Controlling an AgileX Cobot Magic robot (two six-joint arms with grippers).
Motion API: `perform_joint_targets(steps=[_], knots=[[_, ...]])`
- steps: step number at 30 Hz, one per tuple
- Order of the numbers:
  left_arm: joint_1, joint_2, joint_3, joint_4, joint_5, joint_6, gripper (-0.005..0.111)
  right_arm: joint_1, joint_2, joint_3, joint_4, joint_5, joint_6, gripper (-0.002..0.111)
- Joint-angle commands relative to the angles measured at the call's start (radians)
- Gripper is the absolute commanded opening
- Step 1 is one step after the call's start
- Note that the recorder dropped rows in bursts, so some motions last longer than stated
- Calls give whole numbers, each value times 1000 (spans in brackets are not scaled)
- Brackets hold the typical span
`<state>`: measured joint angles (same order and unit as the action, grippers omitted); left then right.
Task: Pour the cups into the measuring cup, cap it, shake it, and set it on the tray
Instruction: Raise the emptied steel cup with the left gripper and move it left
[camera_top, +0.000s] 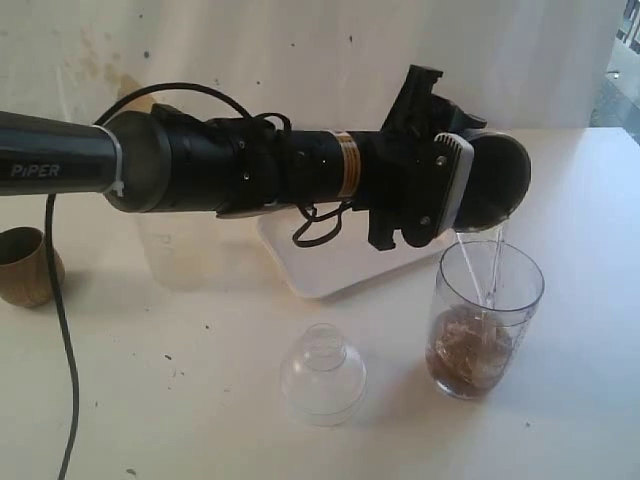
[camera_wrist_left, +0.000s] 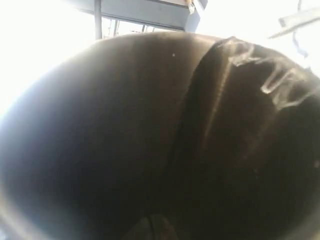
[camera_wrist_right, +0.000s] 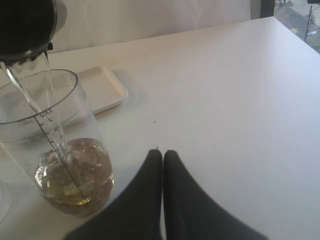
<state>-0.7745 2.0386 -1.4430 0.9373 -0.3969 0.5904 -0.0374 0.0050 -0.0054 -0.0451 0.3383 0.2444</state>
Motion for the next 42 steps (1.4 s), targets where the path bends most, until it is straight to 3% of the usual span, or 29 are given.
perform_joint_targets(steps=[1, 6, 15, 22, 27, 33, 39, 42], knots=[[-5, -26, -13, -84, -20, 8, 0, -5, -5, 5, -5, -2, -3, 0], [-5, -26, -13, -168, -17, -186, 0, -5, -5, 5, -5, -2, -3, 0], [-5, -26, -13, -256, -1, -758, 0, -5, -5, 5, -5, -2, -3, 0], [17, -26, -13, -473, -16, -916, 0, -5, -5, 5, -5, -2, -3, 0], [59, -31, -13, -478, -66, -1106, 0, -5, -5, 5, -5, -2, -3, 0], [65, -112, -11, -361, 12, -1111, 0, -5, -5, 5, -5, -2, -3, 0], [65, -261, 2, -346, 242, -1108, 0, -5, -5, 5, -5, -2, -3, 0], [67, -359, 70, -344, 233, -1083, 0, -5, -5, 5, -5, -2, -3, 0]])
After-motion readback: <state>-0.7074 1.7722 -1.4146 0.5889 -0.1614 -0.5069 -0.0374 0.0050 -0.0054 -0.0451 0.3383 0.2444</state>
